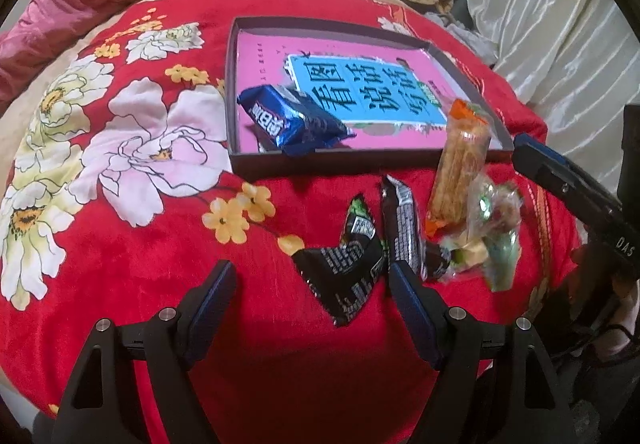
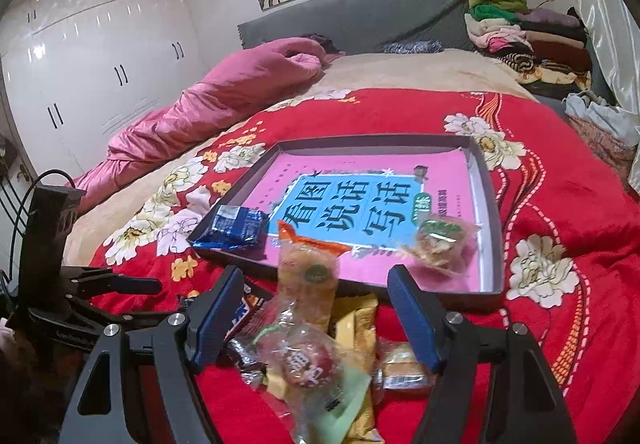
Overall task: Organize snacks
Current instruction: 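Grasp the black chocolate wrapper with the left gripper while the right grasps the bread stick bag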
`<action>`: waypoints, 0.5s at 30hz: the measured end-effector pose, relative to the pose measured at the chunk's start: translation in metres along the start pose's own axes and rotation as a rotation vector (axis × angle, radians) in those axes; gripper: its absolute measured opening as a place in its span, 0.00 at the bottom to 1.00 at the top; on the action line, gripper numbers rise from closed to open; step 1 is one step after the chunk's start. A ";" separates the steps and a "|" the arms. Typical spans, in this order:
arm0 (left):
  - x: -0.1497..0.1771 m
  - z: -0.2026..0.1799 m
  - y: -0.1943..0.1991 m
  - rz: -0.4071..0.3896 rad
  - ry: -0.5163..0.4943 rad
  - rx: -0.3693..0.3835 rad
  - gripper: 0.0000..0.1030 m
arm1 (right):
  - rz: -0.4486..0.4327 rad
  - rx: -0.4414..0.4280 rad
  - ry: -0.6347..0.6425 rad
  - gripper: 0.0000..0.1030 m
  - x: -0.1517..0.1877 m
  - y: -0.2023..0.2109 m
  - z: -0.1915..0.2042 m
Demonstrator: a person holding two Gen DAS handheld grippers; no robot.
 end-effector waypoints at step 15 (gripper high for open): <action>0.001 -0.009 -0.013 0.006 -0.014 0.035 0.76 | 0.034 -0.008 -0.009 0.72 0.003 -0.014 0.002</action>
Point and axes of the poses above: each gripper's, at about its wrist camera, not at the fingertips, and y roughly against the way its jaws point, z to its left, x to its underside, the point moved 5 cm from there along -y, roughly the way its jaws point, and after that the axes turned 1 degree about -x, right-handed, at the moved point
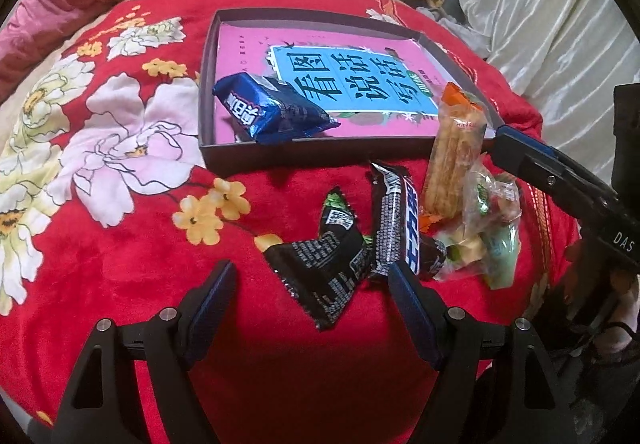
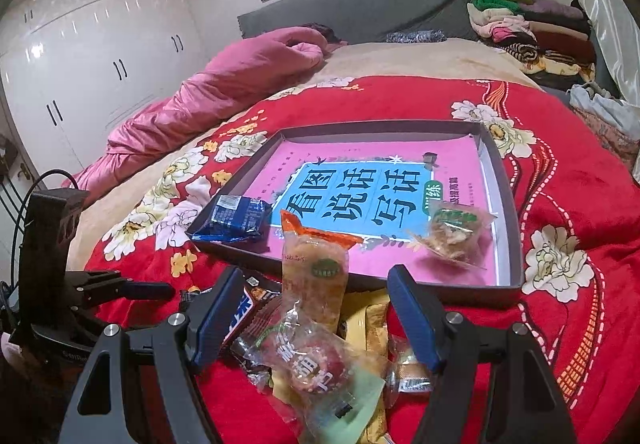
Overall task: Organize snacks
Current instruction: 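Grasp the black chocolate wrapper with the left gripper while the right grasps the bread stick bag, then lift the black chocolate and bread stick bag and carry both over the tray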
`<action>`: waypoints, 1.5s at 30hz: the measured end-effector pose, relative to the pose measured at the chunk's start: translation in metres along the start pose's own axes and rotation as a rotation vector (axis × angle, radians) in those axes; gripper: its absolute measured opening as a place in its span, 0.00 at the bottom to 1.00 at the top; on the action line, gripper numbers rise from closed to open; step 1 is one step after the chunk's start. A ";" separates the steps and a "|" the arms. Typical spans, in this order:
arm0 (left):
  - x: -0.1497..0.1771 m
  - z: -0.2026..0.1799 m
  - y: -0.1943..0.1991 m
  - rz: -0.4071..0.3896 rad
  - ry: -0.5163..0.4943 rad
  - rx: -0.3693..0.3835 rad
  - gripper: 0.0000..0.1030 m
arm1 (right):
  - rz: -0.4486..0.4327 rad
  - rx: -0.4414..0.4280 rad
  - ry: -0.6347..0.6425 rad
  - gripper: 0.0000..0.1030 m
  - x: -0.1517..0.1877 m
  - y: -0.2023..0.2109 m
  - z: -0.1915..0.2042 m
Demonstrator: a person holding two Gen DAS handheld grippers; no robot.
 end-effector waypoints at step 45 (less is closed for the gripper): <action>-0.010 -0.001 -0.014 -0.030 0.034 0.053 0.30 | -0.067 -0.056 0.069 0.34 -0.024 -0.010 0.010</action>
Point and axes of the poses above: each gripper's, at about its wrist camera, not at the fingertips, and y roughly against the way its jaws point, z to its left, x to its underside, the point moved 5 cm from there along -y, roughly the way its jaws point, and after that the axes turned 1 degree about -x, right-handed, at the moved point
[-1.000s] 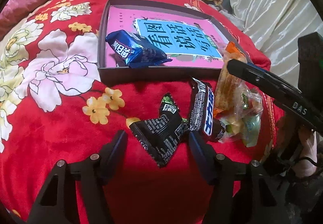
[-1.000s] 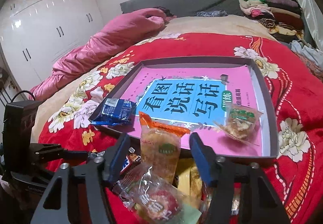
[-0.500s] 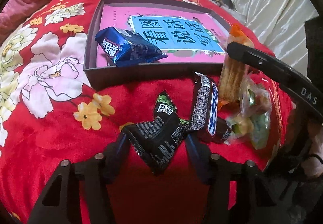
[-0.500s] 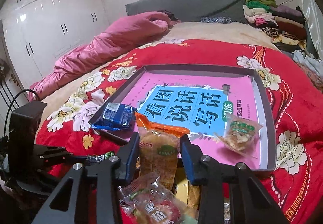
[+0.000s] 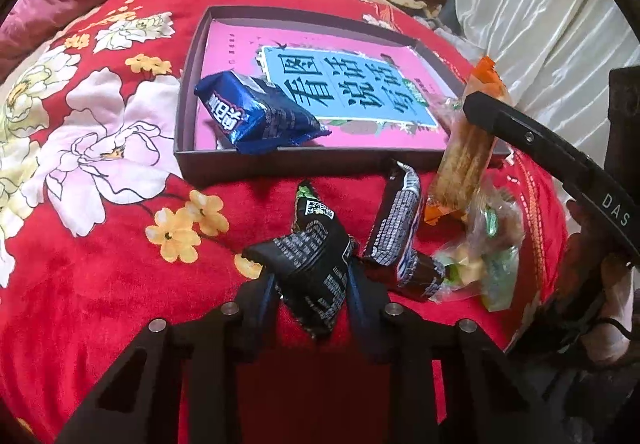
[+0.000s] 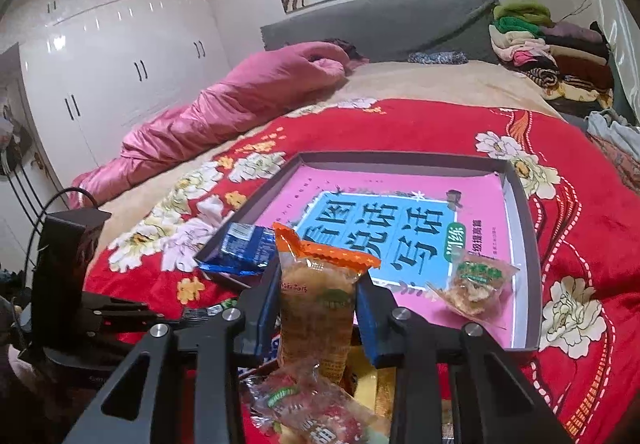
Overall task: Organize snacks
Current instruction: 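Lift the black chocolate and bread stick bag and carry both over the tray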
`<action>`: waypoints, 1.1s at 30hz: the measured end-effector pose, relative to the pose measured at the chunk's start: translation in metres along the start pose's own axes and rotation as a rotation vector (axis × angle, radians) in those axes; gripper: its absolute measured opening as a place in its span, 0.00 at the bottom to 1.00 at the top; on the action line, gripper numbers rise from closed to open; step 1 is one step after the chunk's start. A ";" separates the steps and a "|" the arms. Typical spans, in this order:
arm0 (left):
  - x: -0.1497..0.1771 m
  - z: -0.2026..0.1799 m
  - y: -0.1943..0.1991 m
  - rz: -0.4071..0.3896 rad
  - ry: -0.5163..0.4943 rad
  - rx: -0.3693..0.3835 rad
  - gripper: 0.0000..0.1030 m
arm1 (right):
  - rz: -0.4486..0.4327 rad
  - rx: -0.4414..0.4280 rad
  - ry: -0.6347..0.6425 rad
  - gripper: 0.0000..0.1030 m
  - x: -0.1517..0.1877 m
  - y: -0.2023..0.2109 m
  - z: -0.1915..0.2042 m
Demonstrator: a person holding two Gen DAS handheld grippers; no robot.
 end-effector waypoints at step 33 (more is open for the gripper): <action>-0.048 0.019 0.028 -0.124 0.107 -0.006 0.29 | -0.199 0.006 -0.122 0.34 -0.029 0.049 -0.036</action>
Point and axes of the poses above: each gripper's, at about its wrist camera, not at the fingertips, and y roughly against the way its jaws point, z to its left, x to its underside, the point moved 5 cm from there along -y, roughly the way its jaws point, and after that the axes turned 1 degree about -x, right-handed, at the moved point
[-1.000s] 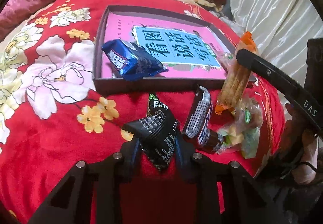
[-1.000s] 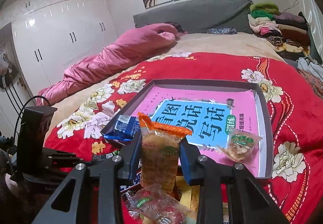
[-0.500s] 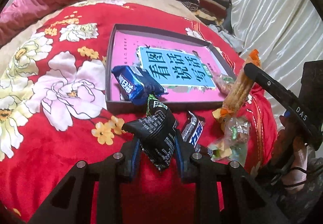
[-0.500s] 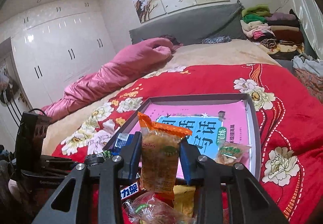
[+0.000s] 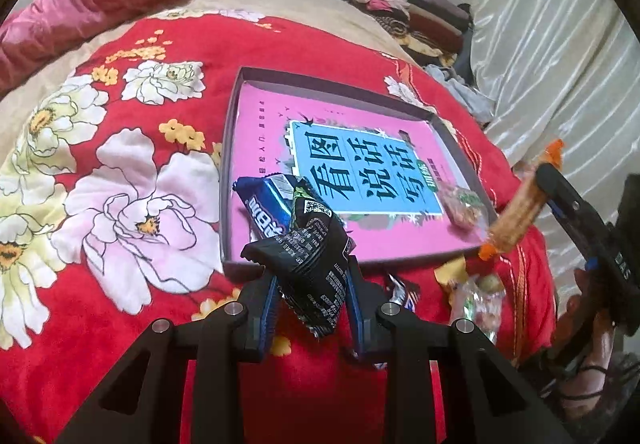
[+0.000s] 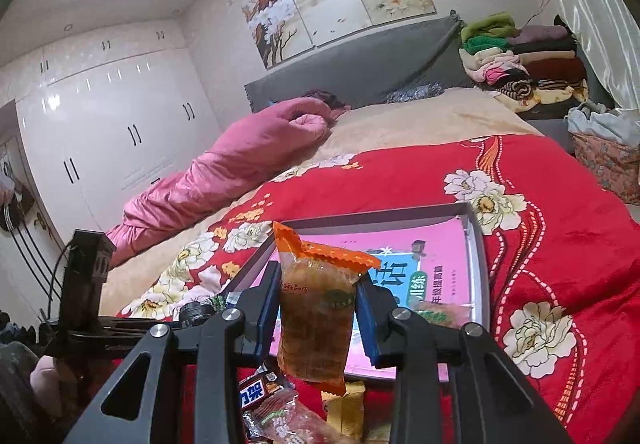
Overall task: Organize snacks
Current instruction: 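Lift the black chocolate and bread stick bag and carry both over the tray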
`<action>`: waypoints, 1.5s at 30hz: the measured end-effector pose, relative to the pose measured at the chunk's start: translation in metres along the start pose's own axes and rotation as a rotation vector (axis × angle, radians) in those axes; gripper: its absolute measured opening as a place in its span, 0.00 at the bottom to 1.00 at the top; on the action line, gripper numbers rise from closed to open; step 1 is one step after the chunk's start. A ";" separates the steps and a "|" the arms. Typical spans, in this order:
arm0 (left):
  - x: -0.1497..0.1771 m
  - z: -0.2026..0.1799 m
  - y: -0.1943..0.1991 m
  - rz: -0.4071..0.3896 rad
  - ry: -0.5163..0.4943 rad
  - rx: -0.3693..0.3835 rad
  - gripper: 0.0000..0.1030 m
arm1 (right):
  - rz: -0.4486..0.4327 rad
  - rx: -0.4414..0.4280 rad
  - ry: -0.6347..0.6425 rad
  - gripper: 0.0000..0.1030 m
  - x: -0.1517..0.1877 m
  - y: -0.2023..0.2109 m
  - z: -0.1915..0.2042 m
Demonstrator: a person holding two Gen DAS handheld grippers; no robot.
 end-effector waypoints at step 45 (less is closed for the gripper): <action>-0.028 -0.045 -0.026 -0.030 -0.050 0.020 0.29 | -0.035 0.045 -0.094 0.34 -0.013 -0.015 -0.041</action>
Point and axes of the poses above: each gripper's, at about its wrist camera, not at the fingertips, and y roughly against the way its jaws point, z to its left, x to its underside, the point moved 5 cm from there along -y, roughly the way its jaws point, and after that the axes turned 1 degree about -x, right-handed, at the moved point
